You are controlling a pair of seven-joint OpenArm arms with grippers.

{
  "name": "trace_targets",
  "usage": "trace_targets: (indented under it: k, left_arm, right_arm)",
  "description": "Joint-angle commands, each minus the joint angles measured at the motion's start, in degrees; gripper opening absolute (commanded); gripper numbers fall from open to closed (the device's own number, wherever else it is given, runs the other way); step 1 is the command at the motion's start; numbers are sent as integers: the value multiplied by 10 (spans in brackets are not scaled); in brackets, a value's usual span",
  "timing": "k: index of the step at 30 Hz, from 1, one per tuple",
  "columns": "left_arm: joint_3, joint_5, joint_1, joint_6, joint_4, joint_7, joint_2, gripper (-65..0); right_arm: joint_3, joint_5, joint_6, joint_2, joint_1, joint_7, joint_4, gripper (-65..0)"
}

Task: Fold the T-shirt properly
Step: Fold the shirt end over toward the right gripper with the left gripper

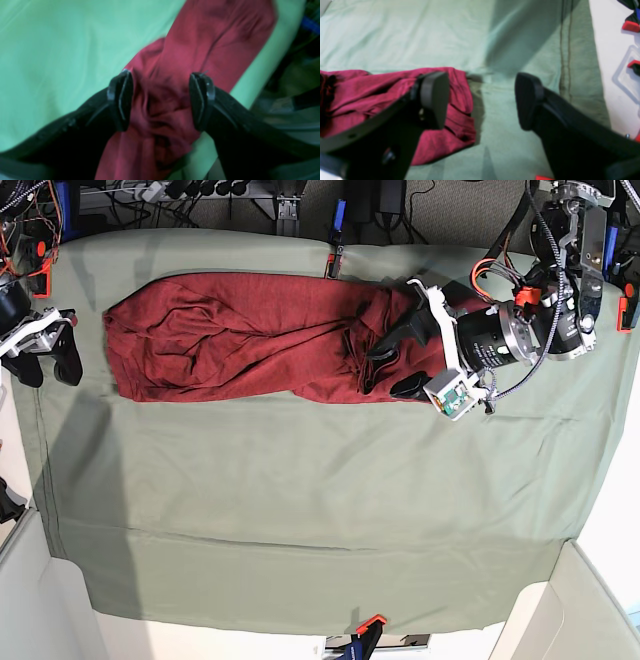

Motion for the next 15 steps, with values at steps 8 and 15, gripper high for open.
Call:
trace_targets:
  k: [8,15]
  left_arm:
    - [-20,91,-12,-2,-12,-69,-11,-650]
    - [-21,123,-12,-2,-122,-97,-7,-650]
  right_arm:
    - [3,0,0,8,3,19,8,-239]
    - [3,9,0,8,4,22,8,-239]
